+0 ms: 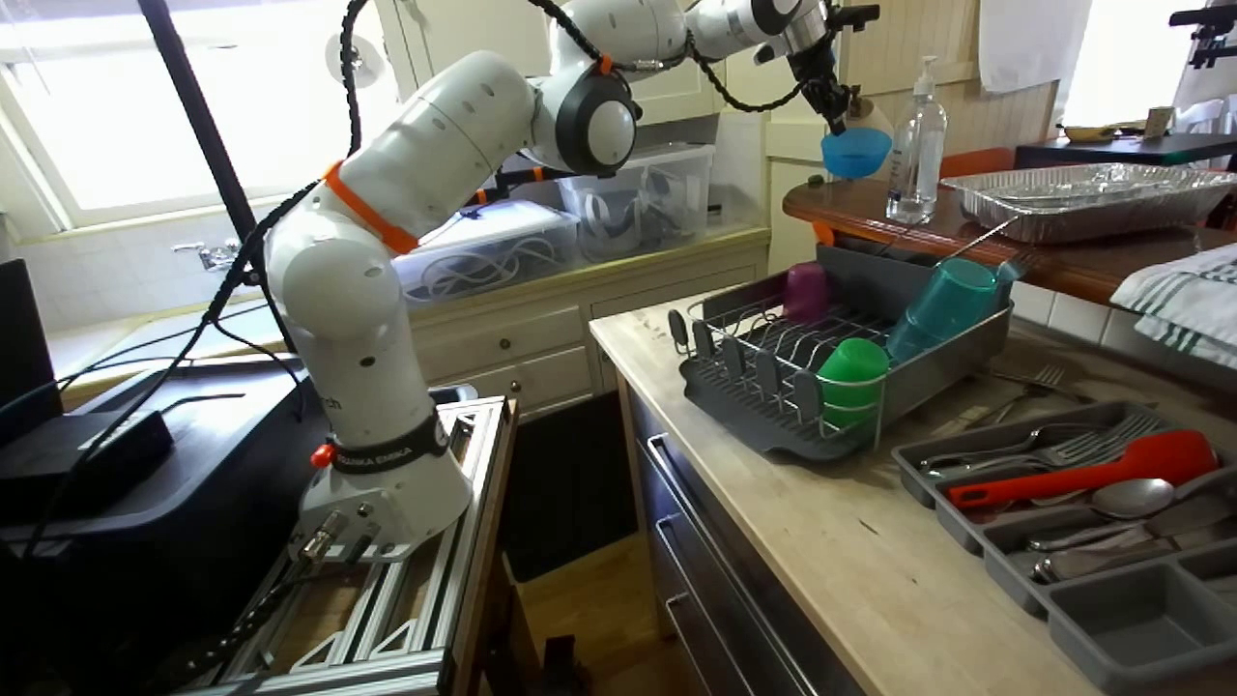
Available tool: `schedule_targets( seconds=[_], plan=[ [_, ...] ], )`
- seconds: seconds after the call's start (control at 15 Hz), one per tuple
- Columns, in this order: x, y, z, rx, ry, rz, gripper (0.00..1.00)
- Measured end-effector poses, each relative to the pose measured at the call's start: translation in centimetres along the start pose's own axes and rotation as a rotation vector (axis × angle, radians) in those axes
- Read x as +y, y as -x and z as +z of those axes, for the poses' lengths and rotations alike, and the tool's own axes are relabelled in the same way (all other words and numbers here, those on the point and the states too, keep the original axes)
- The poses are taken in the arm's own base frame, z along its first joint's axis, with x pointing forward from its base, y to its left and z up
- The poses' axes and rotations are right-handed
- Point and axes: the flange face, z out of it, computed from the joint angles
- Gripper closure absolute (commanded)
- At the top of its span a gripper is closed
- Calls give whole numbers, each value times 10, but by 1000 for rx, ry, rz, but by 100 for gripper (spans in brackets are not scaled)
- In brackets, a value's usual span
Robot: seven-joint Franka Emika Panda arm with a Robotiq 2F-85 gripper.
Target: Remove the orange spatula from the drying rack, put it in the utensil holder, remove the blue bowl and put it on the table
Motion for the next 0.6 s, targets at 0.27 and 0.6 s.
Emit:
schedule_targets(
  seconds=[0.27,0.6],
  plan=[
    [-2,-7,6,58,-35,-12,96],
    [-3,-7,6,57,-36,-10,99]
  ],
)
